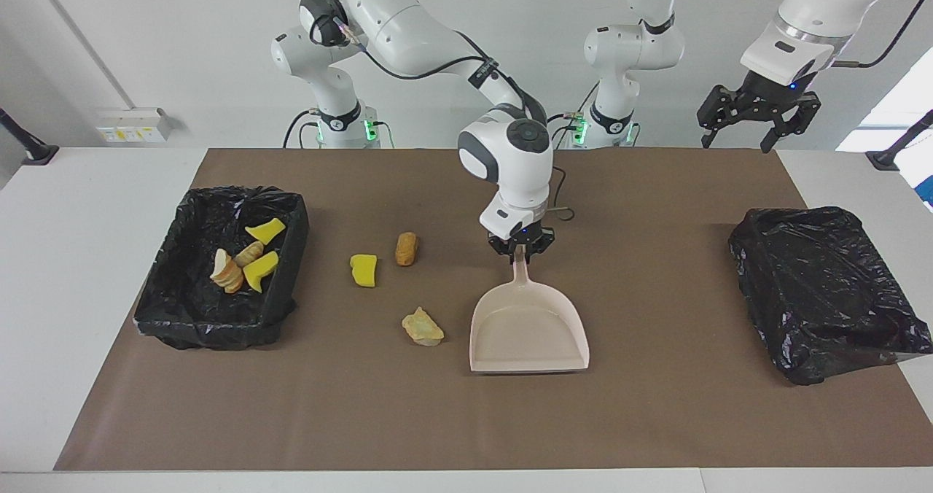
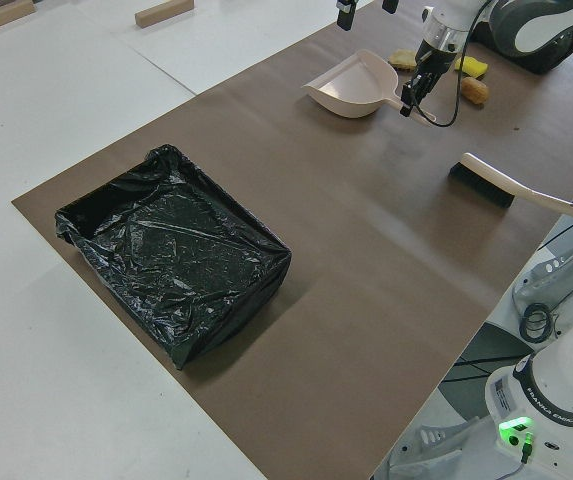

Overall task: Sweep and dump trash in bin
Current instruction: 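Tip the dustpan into the bin with the right gripper, then set the dustpan down on the mat and release with the right gripper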

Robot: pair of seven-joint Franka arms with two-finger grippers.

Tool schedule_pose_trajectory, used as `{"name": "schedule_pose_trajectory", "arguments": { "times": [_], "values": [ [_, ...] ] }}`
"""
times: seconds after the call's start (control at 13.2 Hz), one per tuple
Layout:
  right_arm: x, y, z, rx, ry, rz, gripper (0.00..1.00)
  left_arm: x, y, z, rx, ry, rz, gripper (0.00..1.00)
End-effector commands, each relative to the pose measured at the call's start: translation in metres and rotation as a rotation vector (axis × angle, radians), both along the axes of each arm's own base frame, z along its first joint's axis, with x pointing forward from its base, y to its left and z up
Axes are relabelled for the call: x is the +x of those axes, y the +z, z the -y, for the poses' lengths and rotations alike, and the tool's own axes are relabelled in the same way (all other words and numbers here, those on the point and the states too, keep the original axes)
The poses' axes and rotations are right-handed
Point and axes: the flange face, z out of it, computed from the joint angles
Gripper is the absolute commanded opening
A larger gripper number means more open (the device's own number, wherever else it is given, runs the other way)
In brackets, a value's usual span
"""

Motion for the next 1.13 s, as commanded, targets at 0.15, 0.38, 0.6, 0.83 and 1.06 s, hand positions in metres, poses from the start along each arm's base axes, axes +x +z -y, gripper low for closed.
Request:
{"name": "schedule_pose_trajectory", "arguments": {
  "times": [0.15,0.38,0.6,0.83,1.06],
  "values": [
    [0.009,0.025,-0.008,0.014,-0.028,0.044,1.0,-0.004,0.002,-0.004,0.022,-0.001,-0.006,1.0],
    [-0.005,0.062,0.003,0.028,-0.037,0.041,1.0,-0.004,0.001,-0.005,0.019,0.003,-0.008,1.0],
    [-0.044,0.066,-0.002,0.036,-0.055,-0.083,1.0,-0.004,0.002,-0.006,0.019,0.014,-0.009,1.0],
    [-0.123,0.06,-0.016,-0.007,-0.049,-0.133,1.0,-0.008,0.002,0.005,0.02,-0.006,-0.018,1.0],
    [-0.21,0.048,-0.026,0.014,-0.071,-0.099,1.0,-0.008,0.002,0.005,0.02,-0.007,-0.02,1.0]
  ]
}}
